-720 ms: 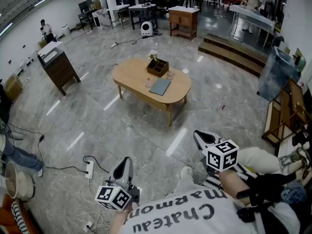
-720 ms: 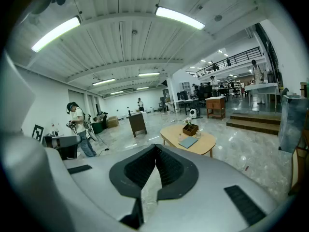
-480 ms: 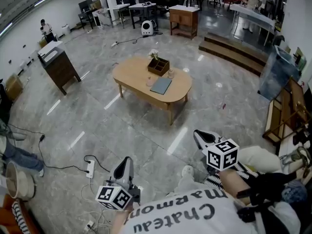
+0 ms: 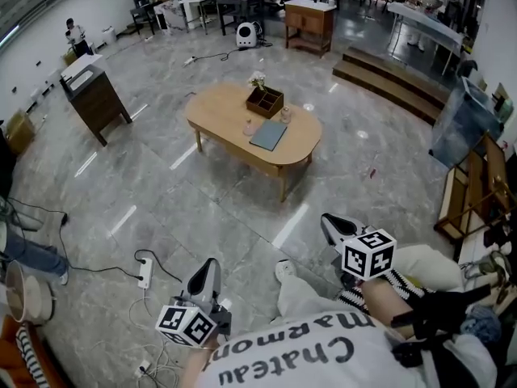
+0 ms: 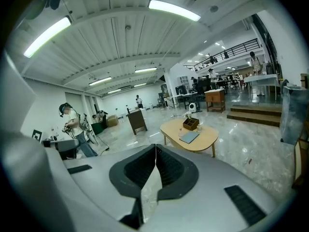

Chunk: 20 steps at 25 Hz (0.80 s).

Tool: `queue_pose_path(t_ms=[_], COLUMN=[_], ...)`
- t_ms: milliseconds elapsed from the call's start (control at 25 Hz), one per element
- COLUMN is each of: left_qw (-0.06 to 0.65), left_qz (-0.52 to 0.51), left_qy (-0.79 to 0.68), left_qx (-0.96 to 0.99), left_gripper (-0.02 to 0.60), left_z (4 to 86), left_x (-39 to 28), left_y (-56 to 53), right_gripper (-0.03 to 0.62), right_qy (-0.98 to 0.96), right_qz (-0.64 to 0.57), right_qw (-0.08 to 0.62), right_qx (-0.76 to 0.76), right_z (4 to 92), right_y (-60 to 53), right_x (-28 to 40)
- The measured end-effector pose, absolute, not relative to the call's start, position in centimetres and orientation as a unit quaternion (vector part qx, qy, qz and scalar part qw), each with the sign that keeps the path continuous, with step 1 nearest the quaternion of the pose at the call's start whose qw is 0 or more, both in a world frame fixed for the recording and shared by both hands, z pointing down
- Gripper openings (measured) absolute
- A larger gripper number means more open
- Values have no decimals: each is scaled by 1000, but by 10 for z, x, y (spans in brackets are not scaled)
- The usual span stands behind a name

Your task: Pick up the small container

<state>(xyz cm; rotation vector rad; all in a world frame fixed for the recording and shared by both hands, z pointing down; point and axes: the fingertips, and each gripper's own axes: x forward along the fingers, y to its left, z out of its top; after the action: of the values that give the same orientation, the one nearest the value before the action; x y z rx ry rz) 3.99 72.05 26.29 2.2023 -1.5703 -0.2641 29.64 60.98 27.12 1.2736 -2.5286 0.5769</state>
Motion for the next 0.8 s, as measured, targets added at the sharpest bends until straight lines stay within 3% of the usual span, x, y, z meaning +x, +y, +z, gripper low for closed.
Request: queue_pose_path(t_ms=[800], left_qw=[166], left_qz=[-118], left_qy=[-646], left_qx=[735], left_gripper=[14], left_z=[234], left_x=[-19], left_y=[523], right_gripper=[14], right_qy=[-903], right_qz=[195], right_qw=[79], right_qx=[373], right_z=[228], right_y=[358], right_x=[233])
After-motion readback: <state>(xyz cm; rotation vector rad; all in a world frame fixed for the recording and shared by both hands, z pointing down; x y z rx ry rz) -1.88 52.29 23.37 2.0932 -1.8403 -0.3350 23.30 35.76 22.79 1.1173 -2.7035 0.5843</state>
